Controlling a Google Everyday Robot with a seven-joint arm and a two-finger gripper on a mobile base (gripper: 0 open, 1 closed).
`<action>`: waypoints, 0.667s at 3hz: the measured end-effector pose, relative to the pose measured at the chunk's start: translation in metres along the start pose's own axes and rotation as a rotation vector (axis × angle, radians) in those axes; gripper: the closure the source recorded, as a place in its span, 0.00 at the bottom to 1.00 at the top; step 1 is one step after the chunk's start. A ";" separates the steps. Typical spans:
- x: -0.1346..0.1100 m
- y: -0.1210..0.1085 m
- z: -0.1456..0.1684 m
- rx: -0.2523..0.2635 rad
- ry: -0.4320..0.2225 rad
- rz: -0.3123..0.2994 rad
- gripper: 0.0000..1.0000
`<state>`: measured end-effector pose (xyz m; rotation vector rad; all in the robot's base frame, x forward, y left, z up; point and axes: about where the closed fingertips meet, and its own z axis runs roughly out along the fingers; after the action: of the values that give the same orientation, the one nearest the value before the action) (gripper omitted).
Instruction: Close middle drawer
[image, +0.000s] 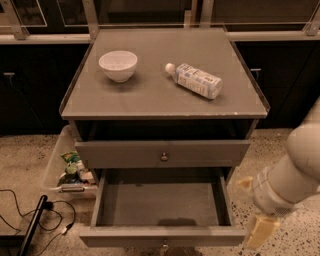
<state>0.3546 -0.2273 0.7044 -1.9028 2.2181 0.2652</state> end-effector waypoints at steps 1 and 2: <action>0.017 0.014 0.081 -0.072 -0.058 0.044 0.42; 0.029 0.016 0.145 -0.080 -0.119 0.056 0.65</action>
Offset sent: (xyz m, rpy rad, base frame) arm -0.0114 0.0207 -0.2248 0.2096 0.0636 -0.0459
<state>0.3406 -0.2133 0.5574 -1.8149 2.2153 0.4706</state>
